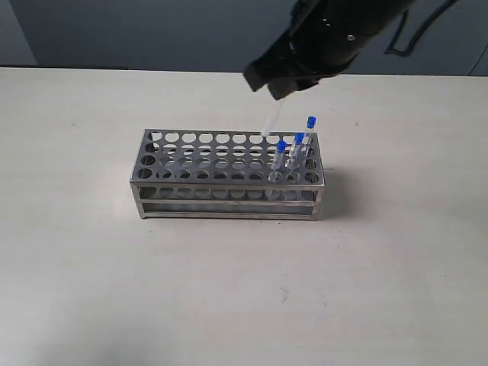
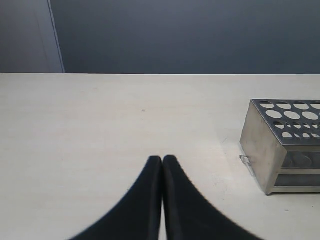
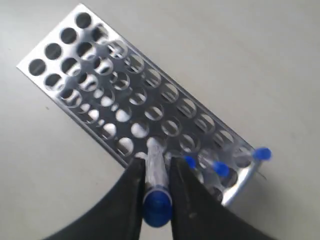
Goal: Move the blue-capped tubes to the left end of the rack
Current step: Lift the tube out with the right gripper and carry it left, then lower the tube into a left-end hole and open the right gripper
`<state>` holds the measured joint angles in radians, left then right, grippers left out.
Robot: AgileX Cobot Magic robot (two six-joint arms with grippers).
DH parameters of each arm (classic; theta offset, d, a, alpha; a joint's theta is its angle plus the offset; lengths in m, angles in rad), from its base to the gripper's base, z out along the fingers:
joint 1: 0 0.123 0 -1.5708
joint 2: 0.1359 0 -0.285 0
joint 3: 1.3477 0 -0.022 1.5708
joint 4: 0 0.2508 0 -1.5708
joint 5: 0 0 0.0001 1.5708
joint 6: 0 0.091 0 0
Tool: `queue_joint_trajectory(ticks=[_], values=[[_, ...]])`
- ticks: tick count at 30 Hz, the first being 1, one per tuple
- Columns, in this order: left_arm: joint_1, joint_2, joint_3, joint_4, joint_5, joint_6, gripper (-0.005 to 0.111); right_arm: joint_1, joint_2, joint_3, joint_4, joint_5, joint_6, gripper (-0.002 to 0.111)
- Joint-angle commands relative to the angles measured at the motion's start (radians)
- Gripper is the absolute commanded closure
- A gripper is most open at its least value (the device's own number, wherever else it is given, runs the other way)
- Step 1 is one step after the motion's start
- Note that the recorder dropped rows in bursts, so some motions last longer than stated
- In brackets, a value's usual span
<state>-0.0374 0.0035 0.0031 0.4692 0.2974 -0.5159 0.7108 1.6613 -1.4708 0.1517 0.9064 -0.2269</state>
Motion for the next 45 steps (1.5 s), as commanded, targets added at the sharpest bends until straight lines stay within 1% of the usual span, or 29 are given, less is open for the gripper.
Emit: queue_joint_trajectory(ticks=[1,7,10,12,14,30,45], values=[[-0.006,-0.004,-0.003,-0.001,-0.006,-0.001,0.106,0.069,0.148,-0.164,0.011,0.022,-0.036,0.109],[-0.006,-0.004,-0.003,-0.001,-0.006,-0.001,0.106,0.117,0.340,-0.416,0.010,0.095,-0.052,0.109],[-0.006,-0.004,-0.003,-0.001,-0.006,-0.001,0.106,0.137,0.473,-0.628,0.040,0.157,-0.077,0.109],[-0.006,-0.004,-0.003,-0.001,-0.006,-0.001,0.106,0.141,0.538,-0.716,0.040,0.185,-0.078,0.109],[-0.006,-0.004,-0.003,-0.001,-0.006,-0.001,0.106,0.141,0.573,-0.753,0.040,0.192,-0.078,0.109],[-0.006,-0.004,-0.003,-0.001,-0.006,-0.001,0.106,0.141,0.681,-0.768,0.081,0.147,-0.078,0.109],[-0.006,-0.004,-0.003,-0.001,-0.006,-0.001,0.106,0.141,0.687,-0.768,0.154,0.036,-0.099,0.109]])
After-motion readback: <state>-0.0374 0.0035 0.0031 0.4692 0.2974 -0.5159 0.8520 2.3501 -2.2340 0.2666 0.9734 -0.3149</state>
